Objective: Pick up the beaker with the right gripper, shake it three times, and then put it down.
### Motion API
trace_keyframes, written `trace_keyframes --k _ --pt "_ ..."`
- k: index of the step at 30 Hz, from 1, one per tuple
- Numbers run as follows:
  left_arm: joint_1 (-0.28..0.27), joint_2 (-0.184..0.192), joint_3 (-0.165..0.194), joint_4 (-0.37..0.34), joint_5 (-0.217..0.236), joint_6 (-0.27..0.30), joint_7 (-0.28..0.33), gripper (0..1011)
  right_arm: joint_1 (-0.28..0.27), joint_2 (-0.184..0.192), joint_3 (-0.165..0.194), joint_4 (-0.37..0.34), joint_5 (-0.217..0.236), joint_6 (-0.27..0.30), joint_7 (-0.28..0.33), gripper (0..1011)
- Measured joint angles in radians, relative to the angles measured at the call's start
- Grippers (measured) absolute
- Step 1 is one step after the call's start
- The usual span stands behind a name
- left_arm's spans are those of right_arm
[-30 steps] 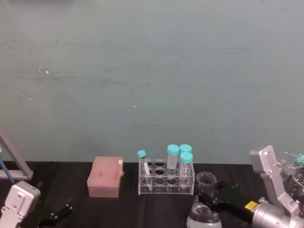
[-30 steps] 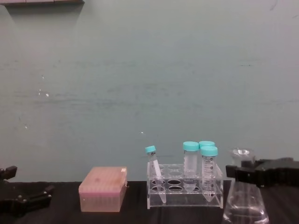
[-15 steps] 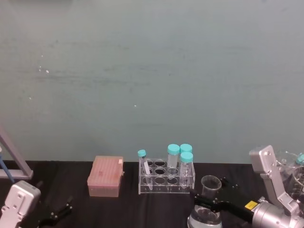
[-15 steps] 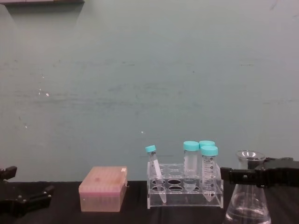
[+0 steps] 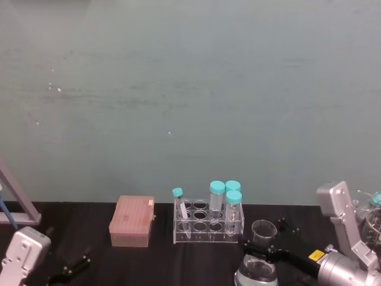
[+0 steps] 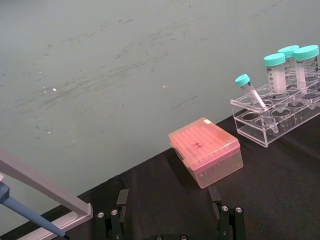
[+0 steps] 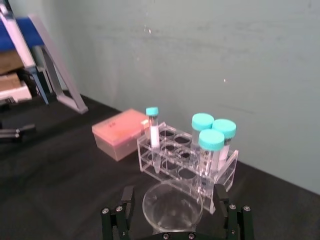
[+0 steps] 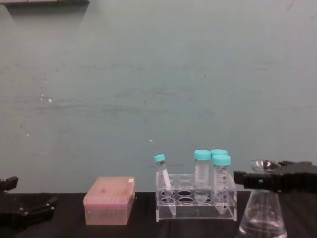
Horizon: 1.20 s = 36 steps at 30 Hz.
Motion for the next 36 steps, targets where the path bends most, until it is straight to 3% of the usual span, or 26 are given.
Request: trace_keyframes --k 4,10,13,16,17,18,20,25,36 --pt "0.0 0.0 0.0 0.0 0.0 0.0 0.0 1000 -0.008 -0.005 0.017 -0.002 0.023 -0.038 0.015 1000" --pt "0.0 0.0 0.0 0.0 0.0 0.0 0.0 1000 -0.027 -0.023 0.06 -0.004 0.082 -0.139 0.04 1000" --pt "0.0 0.0 0.0 0.0 0.0 0.0 0.0 1000 -0.037 -0.035 0.083 -0.006 0.087 -0.184 0.013 1000" --pt "0.0 0.0 0.0 0.0 0.0 0.0 0.0 1000 -0.045 -0.047 0.105 -0.007 0.056 -0.204 -0.059 1000" --pt "0.0 0.0 0.0 0.0 0.0 0.0 0.0 1000 -0.049 -0.051 0.115 -0.007 0.027 -0.204 -0.11 1000" --pt "0.0 0.0 0.0 0.0 0.0 0.0 0.0 1000 -0.049 -0.051 0.115 -0.007 0.027 -0.204 -0.11 1000" --pt "0.0 0.0 0.0 0.0 0.0 0.0 0.0 1000 -0.052 -0.054 0.127 -0.002 -0.036 -0.179 -0.207 1000" --pt "0.0 0.0 0.0 0.0 0.0 0.0 0.0 1000 -0.059 -0.053 0.141 0.011 -0.099 -0.126 -0.3 1000" --pt "0.0 0.0 0.0 0.0 0.0 0.0 0.0 1000 -0.1 -0.052 0.179 0.021 -0.114 -0.066 -0.313 1000"
